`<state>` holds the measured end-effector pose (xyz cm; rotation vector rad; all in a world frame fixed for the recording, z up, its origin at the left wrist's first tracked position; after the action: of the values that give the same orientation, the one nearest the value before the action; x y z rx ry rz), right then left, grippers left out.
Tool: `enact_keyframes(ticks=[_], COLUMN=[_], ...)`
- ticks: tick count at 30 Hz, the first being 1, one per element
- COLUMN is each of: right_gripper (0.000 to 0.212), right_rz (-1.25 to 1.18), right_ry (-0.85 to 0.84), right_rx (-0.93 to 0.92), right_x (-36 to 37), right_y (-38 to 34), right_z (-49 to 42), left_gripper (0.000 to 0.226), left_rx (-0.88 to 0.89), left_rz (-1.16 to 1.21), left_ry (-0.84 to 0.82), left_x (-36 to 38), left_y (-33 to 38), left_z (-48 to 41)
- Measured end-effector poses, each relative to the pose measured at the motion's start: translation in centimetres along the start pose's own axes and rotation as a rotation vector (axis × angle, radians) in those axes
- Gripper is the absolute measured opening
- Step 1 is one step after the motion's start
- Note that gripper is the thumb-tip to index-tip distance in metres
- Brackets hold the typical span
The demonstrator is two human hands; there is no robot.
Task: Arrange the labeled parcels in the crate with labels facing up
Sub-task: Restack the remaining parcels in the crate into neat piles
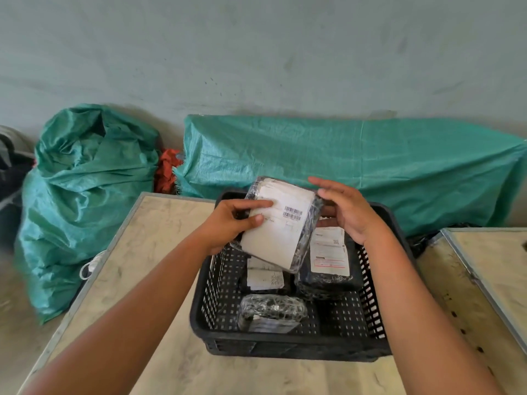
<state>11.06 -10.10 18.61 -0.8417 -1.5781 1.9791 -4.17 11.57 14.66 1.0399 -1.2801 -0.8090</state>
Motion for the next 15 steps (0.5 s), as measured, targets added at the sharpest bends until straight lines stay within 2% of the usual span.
enact_keyframes(ticks=[2, 3, 8, 11, 15], right_gripper=[0.034, 0.041, 0.104, 0.114, 0.122], right_rz=[0.032, 0.075, 0.246, 0.515, 0.693], right_ry=[0.092, 0.112, 0.048, -0.001, -0.055], right_rx=[0.018, 0.030, 0.089, 0.085, 0.169], right_x=[-0.5, -0.4, 2.4, 5.1, 7.1], right_y=[1.5, 2.3, 7.5, 9.5, 12.4], right_z=[0.0, 0.2, 0.3, -0.8, -2.2], left_gripper=[0.036, 0.035, 0.035, 0.039, 0.059], left_rx=[-0.017, -0.037, -0.172, -0.199, -0.260], left_rz=[0.049, 0.072, 0.124, 0.039, -0.197], left_ry=[0.080, 0.127, 0.348, 0.410, 0.449], left_x=[0.1, 0.1, -0.7, -1.0, -1.6], left_y=[-1.2, -2.0, -6.4, -9.1, -12.6], left_z=[-0.6, -0.9, -2.2, -2.5, -2.5])
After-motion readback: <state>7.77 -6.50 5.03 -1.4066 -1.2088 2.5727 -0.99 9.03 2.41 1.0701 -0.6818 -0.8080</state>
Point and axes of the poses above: each hand's wrist, its own z-axis away from the middle knuckle, its own x-axis out of the palm, y = z × x, the point moved 4 cm from there along -z, towards the middle knuckle, and after that the axes turned 10 degrees about z, right-handed, at the moved point
